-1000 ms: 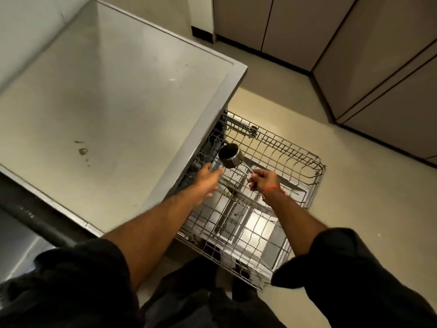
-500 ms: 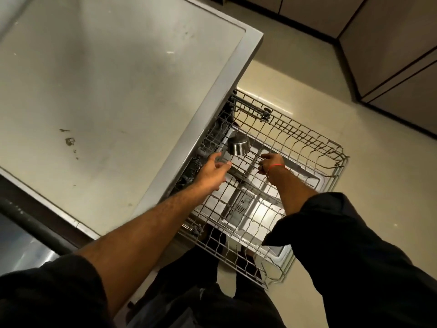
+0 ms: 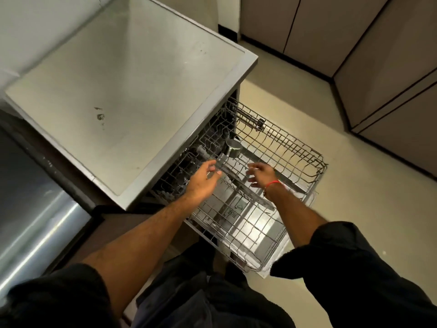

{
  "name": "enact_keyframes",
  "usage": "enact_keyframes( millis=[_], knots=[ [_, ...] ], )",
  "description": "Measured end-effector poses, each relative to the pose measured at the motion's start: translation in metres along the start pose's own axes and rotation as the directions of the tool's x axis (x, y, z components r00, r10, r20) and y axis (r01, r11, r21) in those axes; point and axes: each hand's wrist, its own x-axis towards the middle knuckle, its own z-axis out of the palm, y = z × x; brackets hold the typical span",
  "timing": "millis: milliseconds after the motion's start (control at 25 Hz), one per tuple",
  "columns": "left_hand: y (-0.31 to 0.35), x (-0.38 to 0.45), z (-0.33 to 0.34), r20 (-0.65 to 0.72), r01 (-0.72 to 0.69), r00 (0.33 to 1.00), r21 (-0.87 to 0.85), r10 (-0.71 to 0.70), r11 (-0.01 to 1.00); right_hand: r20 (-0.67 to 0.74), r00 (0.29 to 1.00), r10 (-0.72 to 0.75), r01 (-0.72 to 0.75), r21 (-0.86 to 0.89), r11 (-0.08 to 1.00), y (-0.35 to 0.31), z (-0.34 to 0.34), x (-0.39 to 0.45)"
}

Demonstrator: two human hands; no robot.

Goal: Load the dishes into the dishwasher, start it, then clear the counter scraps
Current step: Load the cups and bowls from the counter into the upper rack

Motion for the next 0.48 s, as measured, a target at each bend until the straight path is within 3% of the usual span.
enact_keyframes(
  millis=[120, 240, 480],
  knots=[
    [-0.021, -0.033, -0.010, -0.161, -0.079, 0.985, -0.053, 0.069, 0.996, 0.168, 0.978, -0.123, 0.127, -0.014, 0.992, -0.007, 0.032, -0.049],
    [-0.050, -0.067, -0.032, -0.341, -0.109, 0.938, -0.099, 0.069, 0.989, 0.375, 0.901, -0.220, 0.259, -0.057, 0.964, -0.009, 0.080, -0.098],
    [-0.121, -0.156, -0.098, -0.671, -0.203, 0.740, -0.157, 0.046, 0.967, 0.613, 0.738, -0.281, 0.433, -0.111, 0.895, -0.005, 0.187, -0.184]
  ],
)
